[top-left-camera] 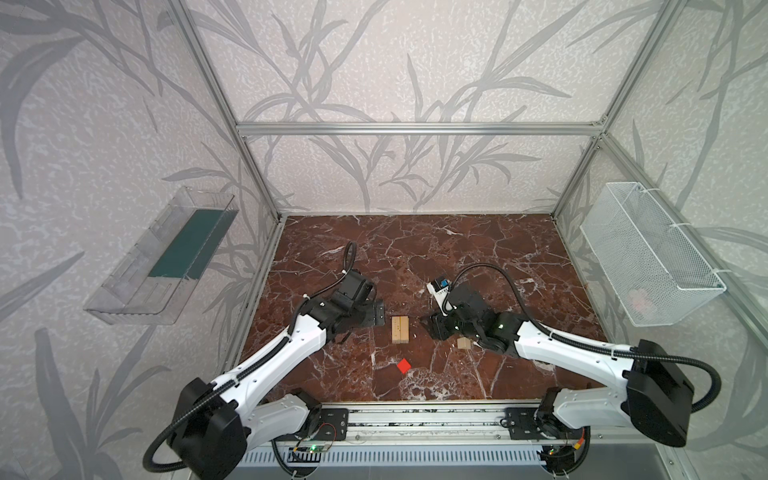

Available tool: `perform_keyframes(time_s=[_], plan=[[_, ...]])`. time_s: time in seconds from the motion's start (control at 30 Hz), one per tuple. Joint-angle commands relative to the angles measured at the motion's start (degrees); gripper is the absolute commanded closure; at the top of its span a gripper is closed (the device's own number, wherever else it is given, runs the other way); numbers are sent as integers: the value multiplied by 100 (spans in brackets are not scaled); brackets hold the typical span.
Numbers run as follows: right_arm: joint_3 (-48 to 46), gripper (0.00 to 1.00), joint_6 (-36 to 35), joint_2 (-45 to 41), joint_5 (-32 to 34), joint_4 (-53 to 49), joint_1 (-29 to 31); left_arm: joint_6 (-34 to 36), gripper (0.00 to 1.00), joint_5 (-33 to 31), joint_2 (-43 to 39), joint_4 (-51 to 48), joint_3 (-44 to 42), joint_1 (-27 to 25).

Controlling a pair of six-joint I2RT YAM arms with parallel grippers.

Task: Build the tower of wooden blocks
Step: 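Raise the right gripper away while the left gripper grasps the pale pine block, then lift and carry the pine block with the left gripper over the paired blocks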

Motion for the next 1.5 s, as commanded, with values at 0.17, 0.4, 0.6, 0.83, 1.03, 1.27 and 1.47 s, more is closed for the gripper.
perform_keyframes(time_s=[0.17, 0.4, 0.6, 0.83, 1.03, 1.27, 1.47], plan=[[-673, 15, -1062, 87, -693, 1369, -14, 168, 1, 107, 937, 298, 381, 453], [-786, 5, -1432, 59, -573, 1554, -18, 254, 13, 29, 1667, 570, 554, 652], [-893, 1, -1416, -75, -417, 1713, -37, 333, 22, -56, 2343, 367, 875, 782], [-950, 1, -1338, -122, -227, 1773, -36, 285, 26, -232, 2916, 386, 1047, 889], [-945, 1, -1343, -121, -100, 1751, -40, 182, 31, -295, 3228, 349, 1206, 1007], [-935, 1, -1355, -100, -8, 1716, -36, 57, 36, -255, 3514, 232, 1386, 1210], [-859, 1, -1354, -10, 24, 1657, -36, -172, 46, -75, 3528, 237, 1332, 1198]])
